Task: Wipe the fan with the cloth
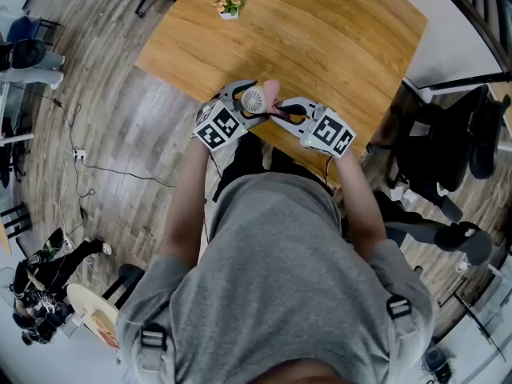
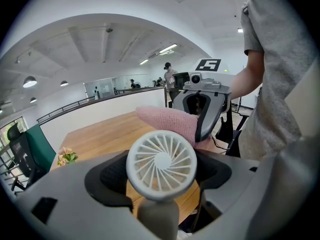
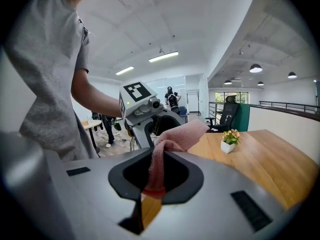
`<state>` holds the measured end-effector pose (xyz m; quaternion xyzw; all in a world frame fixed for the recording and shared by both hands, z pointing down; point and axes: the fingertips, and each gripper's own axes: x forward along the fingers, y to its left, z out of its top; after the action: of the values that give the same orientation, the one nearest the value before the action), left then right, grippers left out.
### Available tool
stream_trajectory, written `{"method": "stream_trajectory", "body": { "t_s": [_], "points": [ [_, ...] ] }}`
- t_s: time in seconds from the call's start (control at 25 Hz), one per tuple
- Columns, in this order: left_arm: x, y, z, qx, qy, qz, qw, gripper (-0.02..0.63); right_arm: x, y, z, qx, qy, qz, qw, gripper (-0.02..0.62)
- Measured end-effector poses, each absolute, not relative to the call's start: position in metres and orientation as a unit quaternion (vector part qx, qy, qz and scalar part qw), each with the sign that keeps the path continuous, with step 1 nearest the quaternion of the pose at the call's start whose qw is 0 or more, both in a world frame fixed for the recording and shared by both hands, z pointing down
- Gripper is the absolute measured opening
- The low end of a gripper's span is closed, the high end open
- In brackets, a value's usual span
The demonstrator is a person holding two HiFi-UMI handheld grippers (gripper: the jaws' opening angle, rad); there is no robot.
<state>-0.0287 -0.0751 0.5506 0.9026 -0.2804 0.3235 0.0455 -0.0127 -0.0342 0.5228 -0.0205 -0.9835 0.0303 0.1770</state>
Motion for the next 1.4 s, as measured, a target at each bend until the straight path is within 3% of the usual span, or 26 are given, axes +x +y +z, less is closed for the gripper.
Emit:
{"method": "stream_trajectory", "body": {
  "t_s": [0.24,0.76,1.16,1.4],
  "points": [
    [-0.026,-0.074,0.547,0.901,-0.283,0.328,0.033,0.390,-0.013,-0.044,0.500,-0.007,-0.991,0.076,0.106,0.038],
    [0.001,-0.048,0.535,0.918,-0.234,0.319,-0.001,0.390,-0.021,-0.073,0.480,0.036,-0.994,0.086,0.060,0.038],
    [-0.011,-0.051,0.517,0.939,-0.249,0.235,0.039,0.390,-0.014,-0.087,0.490,0.082,-0.986,0.141,0.035,0.038],
    [-0.035,-0.064,0.504,0.942,-0.279,0.158,0.097,0.390,-0.023,-0.083,0.486,0.078,-0.984,0.157,0.022,0.038]
  ]
}}
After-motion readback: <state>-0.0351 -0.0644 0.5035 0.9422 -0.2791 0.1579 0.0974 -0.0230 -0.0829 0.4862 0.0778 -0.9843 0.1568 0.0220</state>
